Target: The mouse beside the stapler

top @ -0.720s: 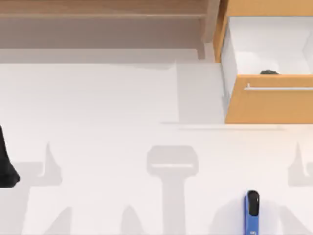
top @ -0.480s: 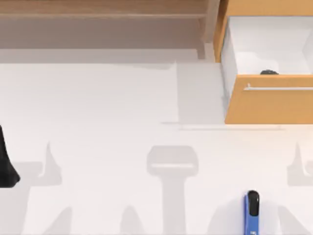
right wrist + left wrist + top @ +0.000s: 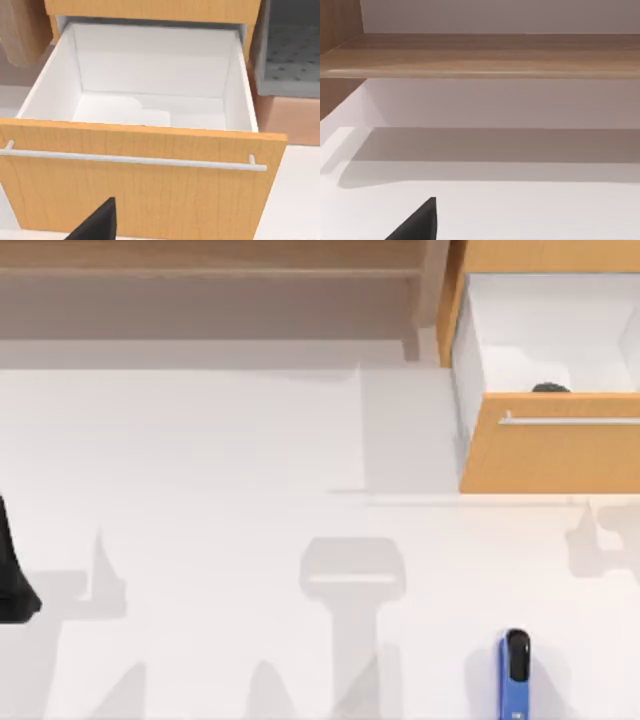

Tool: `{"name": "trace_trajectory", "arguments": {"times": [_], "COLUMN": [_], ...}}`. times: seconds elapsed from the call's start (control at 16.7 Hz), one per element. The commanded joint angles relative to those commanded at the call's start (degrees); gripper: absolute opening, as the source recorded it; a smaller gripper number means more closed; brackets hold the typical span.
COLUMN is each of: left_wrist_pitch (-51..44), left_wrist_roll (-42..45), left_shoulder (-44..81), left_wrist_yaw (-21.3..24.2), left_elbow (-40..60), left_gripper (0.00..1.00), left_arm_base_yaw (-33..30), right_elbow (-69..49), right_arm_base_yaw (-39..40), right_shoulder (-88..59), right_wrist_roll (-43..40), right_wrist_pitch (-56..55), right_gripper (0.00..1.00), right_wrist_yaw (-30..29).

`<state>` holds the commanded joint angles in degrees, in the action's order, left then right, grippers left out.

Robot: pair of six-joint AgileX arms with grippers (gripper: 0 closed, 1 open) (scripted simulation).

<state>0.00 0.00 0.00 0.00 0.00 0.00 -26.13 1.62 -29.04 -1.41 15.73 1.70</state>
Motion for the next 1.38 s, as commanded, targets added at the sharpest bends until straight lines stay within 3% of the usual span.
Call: {"name": "trace_trajectory", "arguments": {"times": [0.9, 1.38], "left_wrist_pitch": [0.0, 0.0], "left_wrist_roll": [0.0, 0.0], "left_shoulder": [0.0, 0.0], "left_wrist_yaw": [0.0, 0.0], "left_elbow": [0.0, 0.0], "left_gripper": [1.0, 1.0], "left_arm_base_yaw": [0.0, 0.0], "right_elbow": [-74.74, -95.59], "right_arm_base_yaw": [4.73, 5.5], "right_shoulder": [-84.09, -108.5], "right_wrist_roll": [-3.46, -5.62], "right_wrist_pitch": [40.19, 51.78], "right_gripper": [1.0, 1.0], "right_wrist_yaw": [-0.26, -0.98]}}
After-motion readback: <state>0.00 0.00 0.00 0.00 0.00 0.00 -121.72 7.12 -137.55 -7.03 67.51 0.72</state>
